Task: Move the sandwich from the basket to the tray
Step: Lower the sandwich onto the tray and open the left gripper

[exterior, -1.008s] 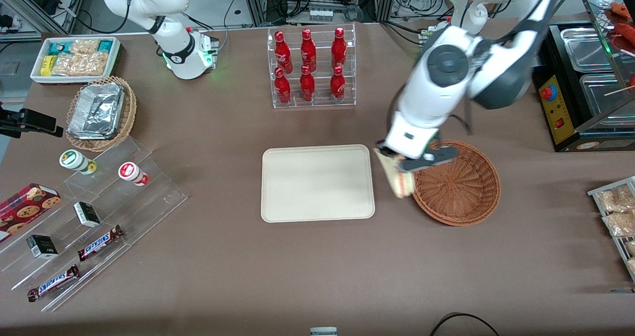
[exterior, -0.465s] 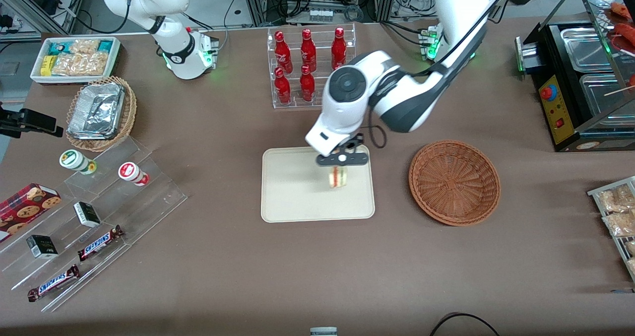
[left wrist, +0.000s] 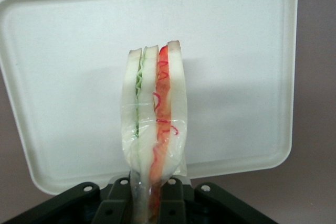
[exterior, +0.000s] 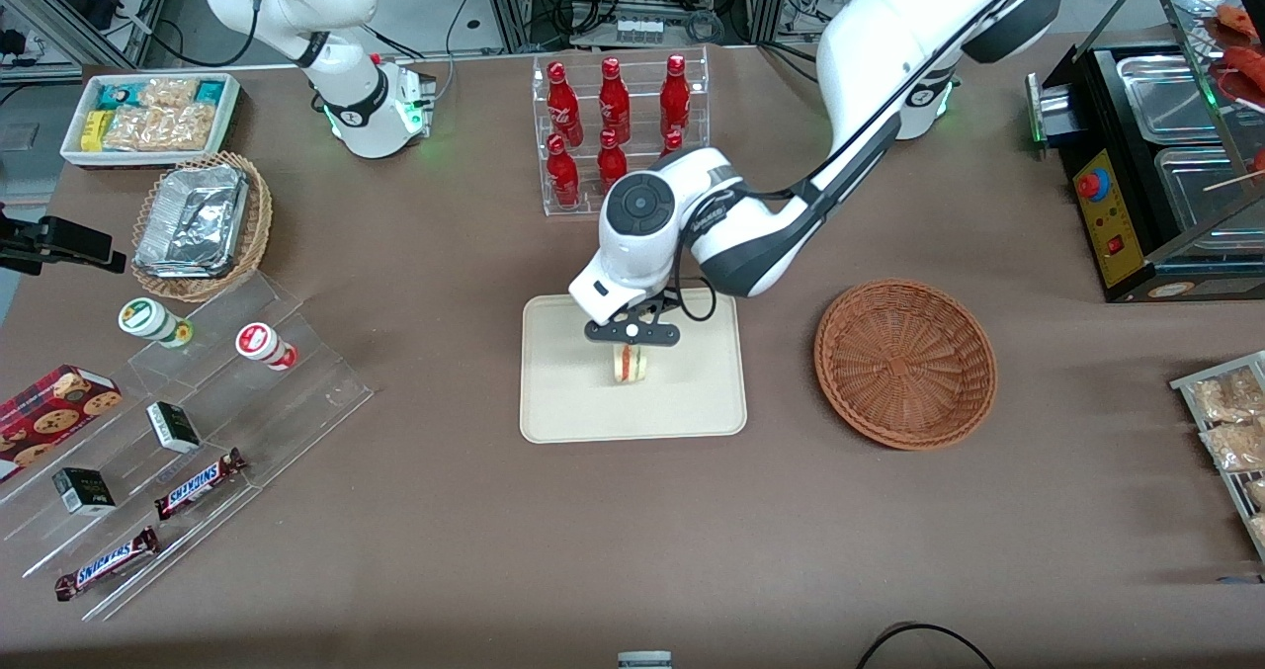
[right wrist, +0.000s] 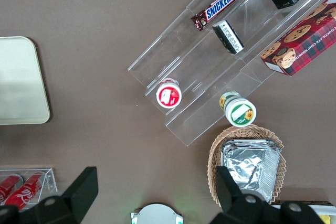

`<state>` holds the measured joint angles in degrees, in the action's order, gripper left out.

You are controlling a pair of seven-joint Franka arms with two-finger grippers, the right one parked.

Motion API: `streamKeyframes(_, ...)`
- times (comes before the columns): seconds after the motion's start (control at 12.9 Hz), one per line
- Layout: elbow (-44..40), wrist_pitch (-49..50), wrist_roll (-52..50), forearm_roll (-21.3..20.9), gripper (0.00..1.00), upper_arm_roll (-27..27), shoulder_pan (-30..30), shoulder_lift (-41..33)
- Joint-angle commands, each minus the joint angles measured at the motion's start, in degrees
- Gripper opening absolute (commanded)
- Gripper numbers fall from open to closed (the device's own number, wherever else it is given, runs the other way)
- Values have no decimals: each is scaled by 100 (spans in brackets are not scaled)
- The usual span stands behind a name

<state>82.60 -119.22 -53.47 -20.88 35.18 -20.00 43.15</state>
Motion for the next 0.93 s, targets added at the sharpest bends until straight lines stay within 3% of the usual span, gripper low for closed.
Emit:
streamKeyframes(0.0, -254, -92, -356, -415, 0, -46, -180, 316)
streamKeyframes(0.16, -254, -136, -445, -609, 0, -46, -180, 474)
streamKeyframes(0.7, -280, -338, -428, -663, 0, -55, -223, 773)
streamKeyframes(0.78, -280, -338, -436, -811, 8, -55, -232, 782)
streamKeyframes(0.85, -280, -338, -436, -882, 33, -90, -241, 791)
